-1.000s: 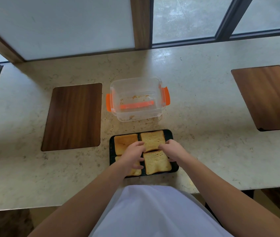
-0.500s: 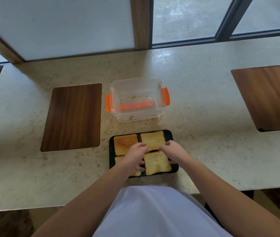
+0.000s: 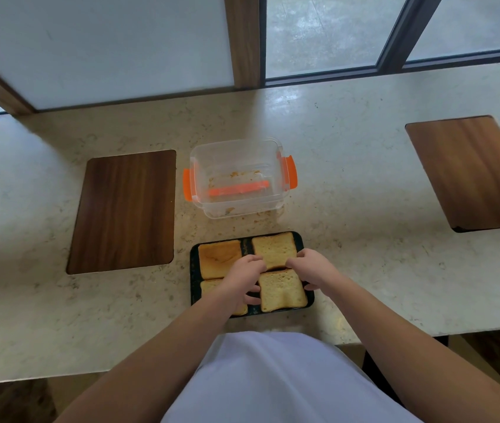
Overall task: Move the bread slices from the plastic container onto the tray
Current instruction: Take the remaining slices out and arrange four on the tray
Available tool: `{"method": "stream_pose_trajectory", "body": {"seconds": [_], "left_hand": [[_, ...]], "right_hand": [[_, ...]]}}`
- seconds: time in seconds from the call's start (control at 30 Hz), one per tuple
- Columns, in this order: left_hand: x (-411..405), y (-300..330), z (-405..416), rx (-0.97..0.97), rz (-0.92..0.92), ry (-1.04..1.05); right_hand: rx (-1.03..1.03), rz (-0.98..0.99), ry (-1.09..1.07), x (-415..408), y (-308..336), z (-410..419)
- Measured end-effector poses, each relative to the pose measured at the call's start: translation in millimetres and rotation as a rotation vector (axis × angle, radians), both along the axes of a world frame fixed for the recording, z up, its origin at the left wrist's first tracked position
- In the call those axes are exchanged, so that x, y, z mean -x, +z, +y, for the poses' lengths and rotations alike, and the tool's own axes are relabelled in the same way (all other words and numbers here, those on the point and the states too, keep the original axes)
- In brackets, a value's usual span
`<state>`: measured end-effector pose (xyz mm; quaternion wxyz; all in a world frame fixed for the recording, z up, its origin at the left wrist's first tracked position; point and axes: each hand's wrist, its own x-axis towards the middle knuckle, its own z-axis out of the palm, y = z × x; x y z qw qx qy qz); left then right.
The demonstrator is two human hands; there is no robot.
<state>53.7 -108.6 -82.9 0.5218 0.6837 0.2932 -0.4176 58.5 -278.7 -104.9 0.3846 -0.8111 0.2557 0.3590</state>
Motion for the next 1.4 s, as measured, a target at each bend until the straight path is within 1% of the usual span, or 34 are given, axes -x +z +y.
{"method": "stream_pose_trajectory", "body": {"seconds": [0.4, 0.47, 0.5, 0.53, 0.6, 0.63, 0.67, 0.73, 0.8, 0.9, 1.0, 1.1, 1.2, 1.27, 1.4], "left_hand": [[1, -4, 6, 0.005, -0.035, -0.022], [3, -6, 10, 0.008, -0.041, -0.026], [6, -7, 12, 0.001, -0.065, -0.042], [9, -9, 15, -0.036, -0.140, -0.090], [16, -11, 23, -0.217, -0.429, -0.287], [19, -11, 27, -0.315, -0.576, -0.386], [21, -10, 32, -0.390, -0.682, -0.468], [20, -8, 42, -0.499, -0.797, -0.591], [18, -6, 51, -0.587, -0.853, -0.699], [18, -6, 60, -0.640, -0.880, -0.811], [21, -6, 61, -0.674, -0.855, -0.878], [35, -4, 63, -0.701, -0.759, -0.864], [62, 5, 55, -0.694, -0.617, -0.857], [83, 14, 40, -0.699, -0.593, -0.897], [122, 33, 14, -0.735, -0.620, -0.915]], "right_hand": [[0.029, -0.016, 0.025, 3, -2, 1], [0.059, -0.008, 0.060, 5, 3, 2], [0.109, -0.020, 0.115, 6, 6, 4], [0.192, -0.050, 0.188, 8, 9, 6], [0.367, -0.128, 0.317, 10, 15, 14], [0.422, -0.149, 0.354, 9, 18, 20], [0.457, -0.162, 0.381, 8, 21, 27], [0.486, -0.174, 0.413, 5, 25, 41], [0.476, -0.181, 0.446, 4, 28, 53], [0.468, -0.203, 0.479, 8, 30, 65], [0.497, -0.215, 0.491, 17, 41, 70], [0.477, -0.196, 0.517, 29, 53, 72], [0.434, -0.281, 0.489, 53, 64, 69], [0.423, -0.329, 0.494, 75, 68, 63], [0.501, -0.356, 0.537, 117, 76, 45]]}}
